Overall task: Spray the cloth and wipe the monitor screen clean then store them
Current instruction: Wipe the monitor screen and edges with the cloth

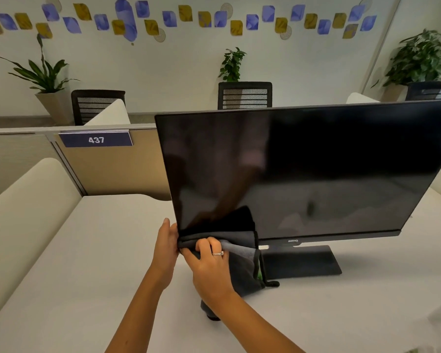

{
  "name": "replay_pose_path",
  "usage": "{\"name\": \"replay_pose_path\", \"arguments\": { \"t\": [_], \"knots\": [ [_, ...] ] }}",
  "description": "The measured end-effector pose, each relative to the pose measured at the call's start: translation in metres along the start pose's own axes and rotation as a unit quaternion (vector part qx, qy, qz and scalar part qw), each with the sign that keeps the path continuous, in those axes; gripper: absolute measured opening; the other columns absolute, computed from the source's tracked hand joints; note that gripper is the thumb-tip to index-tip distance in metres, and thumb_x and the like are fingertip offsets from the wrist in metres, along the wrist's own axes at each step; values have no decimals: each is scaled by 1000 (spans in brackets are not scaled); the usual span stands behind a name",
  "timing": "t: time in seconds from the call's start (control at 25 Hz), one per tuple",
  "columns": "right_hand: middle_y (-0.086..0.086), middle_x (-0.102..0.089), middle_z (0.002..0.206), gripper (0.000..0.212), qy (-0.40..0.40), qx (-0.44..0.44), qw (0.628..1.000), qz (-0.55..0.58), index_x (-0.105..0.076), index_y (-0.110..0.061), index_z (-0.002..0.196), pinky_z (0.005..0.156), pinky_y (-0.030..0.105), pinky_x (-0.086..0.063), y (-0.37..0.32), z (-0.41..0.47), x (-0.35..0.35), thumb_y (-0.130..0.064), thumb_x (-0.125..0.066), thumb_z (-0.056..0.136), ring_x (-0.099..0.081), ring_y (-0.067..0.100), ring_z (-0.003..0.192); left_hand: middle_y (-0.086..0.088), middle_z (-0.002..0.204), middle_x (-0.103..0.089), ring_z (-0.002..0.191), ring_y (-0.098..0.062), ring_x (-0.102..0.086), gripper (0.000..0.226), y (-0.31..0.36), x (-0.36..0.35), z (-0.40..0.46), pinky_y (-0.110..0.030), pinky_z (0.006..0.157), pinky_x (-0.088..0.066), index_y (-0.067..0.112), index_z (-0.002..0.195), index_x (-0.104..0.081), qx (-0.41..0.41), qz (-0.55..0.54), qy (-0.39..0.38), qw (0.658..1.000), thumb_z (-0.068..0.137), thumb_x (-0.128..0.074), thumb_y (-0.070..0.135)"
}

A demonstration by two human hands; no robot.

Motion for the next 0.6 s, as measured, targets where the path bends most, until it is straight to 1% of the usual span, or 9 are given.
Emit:
{"name": "replay_pose_path", "arguments": {
  "t": [0.08, 0.16, 0.24, 0.32, 0.4, 0.44, 0.52, 0.6],
  "knots": [
    [0, -67, 96, 34, 24, 6, 1000, 13, -70, -27, 105, 79, 30, -56, 4, 1, 8, -31, -80, 74, -64, 21, 92, 6, 106, -63, 97, -14, -60, 44, -1, -5, -1, -16, 71, -48, 33, 107, -57, -20, 11, 40, 999, 98, -17, 49],
    [2, -67, 95, 32, 66, 4, 998, 19, -70, -23, 108, 79, 29, -57, 13, 4, 21, -28, -77, 78, -64, 22, 91, 10, 106, -58, 92, -7, -57, 37, -1, -10, -3, -16, 76, -45, 33, 113, -50, -39, 7, 70, 997, 99, -18, 46],
    [5, -65, 94, 31, 104, -1, 995, 2, -68, -21, 114, 77, 27, -55, 28, 8, 39, -21, -72, 83, -60, 23, 90, 13, 107, -53, 89, -1, -53, 31, -1, -14, -5, -17, 82, -38, 36, 115, -44, -46, 4, 85, 995, 99, -18, 45],
    [6, -60, 92, 30, 133, -15, 991, -16, -66, -20, 117, 75, 25, -49, 51, 12, 60, -15, -66, 87, -54, 22, 88, 12, 111, -49, 95, -2, -48, 32, 0, -16, -5, -20, 87, -34, 36, 119, -41, -48, -2, 97, 994, 99, -18, 45],
    [7, -57, 90, 30, 157, -40, 986, -30, -66, -17, 117, 72, 25, -44, 79, 13, 82, -11, -64, 88, -50, 22, 85, 10, 117, -45, 106, -7, -41, 42, 1, -15, -5, -24, 91, -31, 32, 132, -40, -44, -2, 107, 993, 99, -19, 46],
    [9, -57, 90, 29, 164, -55, 984, -38, -66, -15, 116, 71, 24, -44, 93, 12, 91, -10, -65, 87, -50, 23, 84, 10, 118, -43, 108, -8, -39, 46, 0, -15, -5, -25, 92, -30, 28, 137, -38, -41, -1, 111, 993, 99, -19, 46],
    [12, -60, 91, 27, 176, -102, 978, -55, -67, -9, 110, 68, 23, -47, 122, 5, 107, -9, -70, 83, -54, 25, 83, 8, 121, -42, 110, -11, -39, 49, -1, -16, -6, -26, 91, -29, 26, 140, -35, -40, 0, 118, 992, 99, -19, 46],
    [17, -63, 91, 28, 185, -151, 969, -69, -68, -3, 103, 67, 27, -53, 144, -3, 115, -7, -76, 77, -58, 28, 83, 4, 131, -44, 122, -17, -40, 50, -1, -17, -7, -27, 92, -28, 26, 142, -33, -44, 2, 123, 991, 98, -19, 47]
  ]
}}
Point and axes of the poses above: each hand's wrist, its own z-axis towards the middle knuckle, its own x-axis out of the back of the hand, y = z × x, the point moved 6 cm from there along z, towards the middle knuckle
